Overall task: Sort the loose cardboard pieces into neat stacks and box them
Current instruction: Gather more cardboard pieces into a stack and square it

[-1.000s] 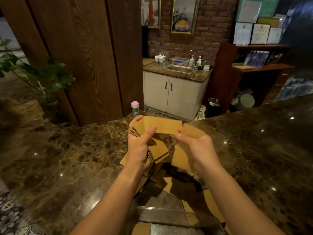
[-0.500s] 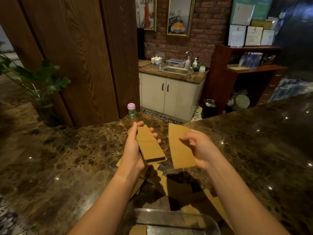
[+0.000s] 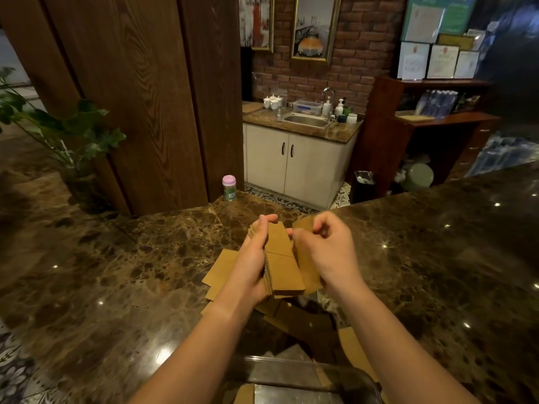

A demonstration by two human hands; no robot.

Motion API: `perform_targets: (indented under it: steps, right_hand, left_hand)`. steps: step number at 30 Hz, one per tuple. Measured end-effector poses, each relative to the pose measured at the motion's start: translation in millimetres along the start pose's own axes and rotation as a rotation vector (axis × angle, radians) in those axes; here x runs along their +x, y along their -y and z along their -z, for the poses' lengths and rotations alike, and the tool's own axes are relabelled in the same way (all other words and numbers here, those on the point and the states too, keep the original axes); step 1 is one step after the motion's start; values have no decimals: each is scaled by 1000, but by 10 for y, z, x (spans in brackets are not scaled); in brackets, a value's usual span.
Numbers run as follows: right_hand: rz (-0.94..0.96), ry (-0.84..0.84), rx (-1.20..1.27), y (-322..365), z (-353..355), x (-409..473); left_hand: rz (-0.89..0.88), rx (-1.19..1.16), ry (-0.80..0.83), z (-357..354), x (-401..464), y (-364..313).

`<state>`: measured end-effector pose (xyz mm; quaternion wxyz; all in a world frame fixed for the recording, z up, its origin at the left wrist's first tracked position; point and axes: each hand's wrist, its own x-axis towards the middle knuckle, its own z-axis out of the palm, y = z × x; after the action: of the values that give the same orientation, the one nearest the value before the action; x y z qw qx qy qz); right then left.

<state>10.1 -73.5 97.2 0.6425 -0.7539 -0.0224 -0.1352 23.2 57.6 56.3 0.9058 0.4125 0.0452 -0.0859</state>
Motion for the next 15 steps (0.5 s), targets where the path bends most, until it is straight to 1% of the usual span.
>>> perform_targets:
  steps: [3, 5, 7, 8, 9, 10, 11, 13, 15]
  right_hand:
    - [-56, 199, 2, 5, -95, -49]
    - [-178, 269, 170, 9, -80, -47]
    - [-312, 289, 485, 30, -34, -43]
    - [-336, 271, 615, 28, 0, -37]
    - [-324, 239, 684, 20, 35, -39]
    - [-280, 210, 686, 9, 72, -44]
    - [-210, 184, 607, -18, 110, -46]
    - [-40, 173, 263, -86, 151, -60]
    - [66, 246, -80, -124, 117, -104]
  left_hand:
    - [20, -35, 27, -39, -6, 46]
    - [34, -66, 31, -1, -18, 28]
    - [60, -131, 56, 50, -28, 4]
    - [76, -179, 70, 63, -37, -12]
    - [86, -225, 82, 62, -47, -30]
    - [85, -259, 91, 63, -55, -51]
    - [72, -272, 95, 72, -48, -70]
    - [39, -273, 104, 94, -38, -105]
    - [35, -258, 113, 97, -35, -122]
